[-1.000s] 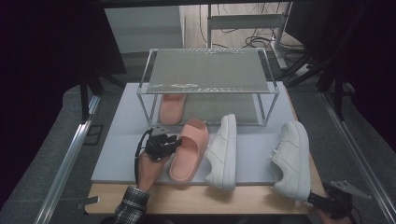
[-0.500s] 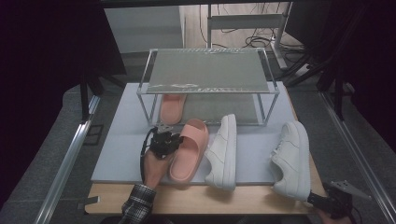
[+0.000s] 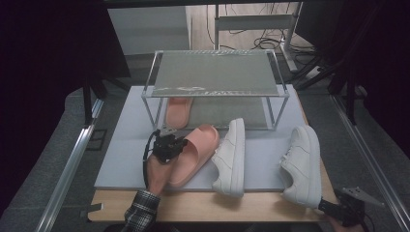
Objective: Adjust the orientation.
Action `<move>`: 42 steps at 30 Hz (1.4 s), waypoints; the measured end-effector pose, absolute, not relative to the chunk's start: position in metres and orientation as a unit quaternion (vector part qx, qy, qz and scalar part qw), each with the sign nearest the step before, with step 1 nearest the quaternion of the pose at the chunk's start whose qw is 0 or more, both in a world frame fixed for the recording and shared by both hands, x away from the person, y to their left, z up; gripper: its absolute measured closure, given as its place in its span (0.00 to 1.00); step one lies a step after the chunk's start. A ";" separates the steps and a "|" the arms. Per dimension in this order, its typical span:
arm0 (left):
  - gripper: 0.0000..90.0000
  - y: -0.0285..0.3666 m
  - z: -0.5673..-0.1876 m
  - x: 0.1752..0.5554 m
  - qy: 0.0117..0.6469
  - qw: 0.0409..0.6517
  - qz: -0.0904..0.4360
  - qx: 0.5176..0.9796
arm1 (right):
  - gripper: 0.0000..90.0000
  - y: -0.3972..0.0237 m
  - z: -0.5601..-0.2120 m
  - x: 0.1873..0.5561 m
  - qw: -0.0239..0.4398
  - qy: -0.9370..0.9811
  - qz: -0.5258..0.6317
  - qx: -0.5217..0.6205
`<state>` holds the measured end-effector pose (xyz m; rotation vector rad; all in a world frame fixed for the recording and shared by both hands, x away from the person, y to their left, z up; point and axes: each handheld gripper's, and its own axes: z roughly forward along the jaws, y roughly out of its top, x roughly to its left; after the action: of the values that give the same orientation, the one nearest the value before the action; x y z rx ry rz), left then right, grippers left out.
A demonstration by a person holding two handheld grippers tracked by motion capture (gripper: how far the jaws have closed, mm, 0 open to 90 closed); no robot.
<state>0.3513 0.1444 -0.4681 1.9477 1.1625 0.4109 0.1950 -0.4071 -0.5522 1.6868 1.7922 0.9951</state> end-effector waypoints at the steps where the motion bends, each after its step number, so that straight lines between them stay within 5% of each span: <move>1: 0.89 0.145 -0.467 0.352 0.461 0.406 0.165 0.772 | 0.19 -0.407 -0.552 0.195 0.241 0.655 0.364 0.617; 42: 0.89 0.116 -0.468 0.421 0.531 0.398 0.213 0.717 | 0.19 -0.408 -0.553 0.195 0.240 0.656 0.366 0.616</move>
<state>0.4208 0.1159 -0.4679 1.8151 1.3441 0.5384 0.1948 -0.4077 -0.5526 1.6845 1.7942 1.0008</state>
